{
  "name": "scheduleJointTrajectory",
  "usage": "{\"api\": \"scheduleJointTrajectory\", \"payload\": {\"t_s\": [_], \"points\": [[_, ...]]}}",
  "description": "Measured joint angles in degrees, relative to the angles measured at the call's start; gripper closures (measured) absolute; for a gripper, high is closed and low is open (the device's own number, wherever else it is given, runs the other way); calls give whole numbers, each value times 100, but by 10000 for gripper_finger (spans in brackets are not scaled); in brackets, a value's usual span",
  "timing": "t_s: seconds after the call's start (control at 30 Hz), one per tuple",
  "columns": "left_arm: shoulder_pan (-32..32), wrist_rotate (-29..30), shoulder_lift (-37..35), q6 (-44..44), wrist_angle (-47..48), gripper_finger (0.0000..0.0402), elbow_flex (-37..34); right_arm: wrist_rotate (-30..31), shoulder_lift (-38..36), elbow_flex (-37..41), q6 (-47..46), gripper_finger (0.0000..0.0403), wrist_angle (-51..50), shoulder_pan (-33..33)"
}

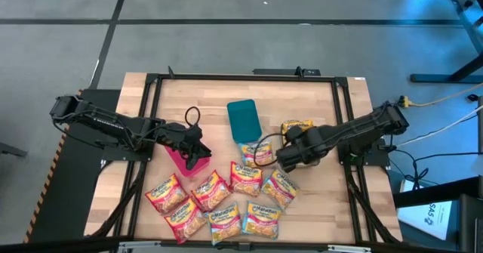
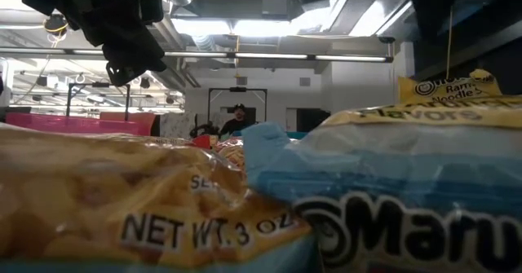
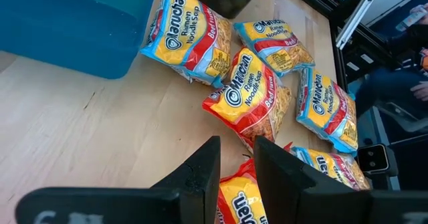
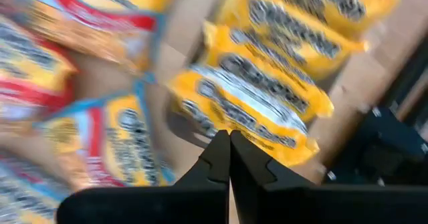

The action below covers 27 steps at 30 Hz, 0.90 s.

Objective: Sort Maruchan noodles
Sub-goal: Put the blue noodle pack into the blue bin

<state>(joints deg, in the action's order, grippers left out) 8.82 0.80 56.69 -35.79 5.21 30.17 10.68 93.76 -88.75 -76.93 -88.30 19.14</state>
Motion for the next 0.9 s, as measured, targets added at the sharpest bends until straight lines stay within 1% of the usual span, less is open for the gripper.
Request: {"api": "scheduleJointTrajectory", "payload": {"t_s": [0.1, 0.2, 0.27, 0.43, 0.6, 0.67, 0.77, 0.83, 0.9], "points": [[0, 0, 0, 0, 0, 317, 0, 187, 0, -400, 212, 398, 53, 0], [0, 0, 0, 2, 0, 317, 0, 326, 0, -609, 419, 398, 328, 0], [0, 0, 0, 2, 0, 317, 0, 418, -2, -634, 598, 398, 632, 0], [0, -2, 0, 2, 0, 317, 0, 418, 10, -634, 1157, 398, 1248, 0], [0, -5, 0, 2, 122, 317, 0, 448, 20, -634, 1594, 398, 1295, 0], [0, -28, 0, 2, 211, 317, 0, 692, 20, -634, 1699, 398, 1201, 0], [-22, -29, 0, 2, 180, 317, 0, 1407, 21, -634, 1634, 398, 842, -5], [-91, -12, -3, 0, 177, 317, 0, 1904, -20, -633, 1373, 398, 417, -29], [-202, 74, -9, 0, 166, 317, 0, 2232, -95, -632, 1020, 398, -43, -85]]}}
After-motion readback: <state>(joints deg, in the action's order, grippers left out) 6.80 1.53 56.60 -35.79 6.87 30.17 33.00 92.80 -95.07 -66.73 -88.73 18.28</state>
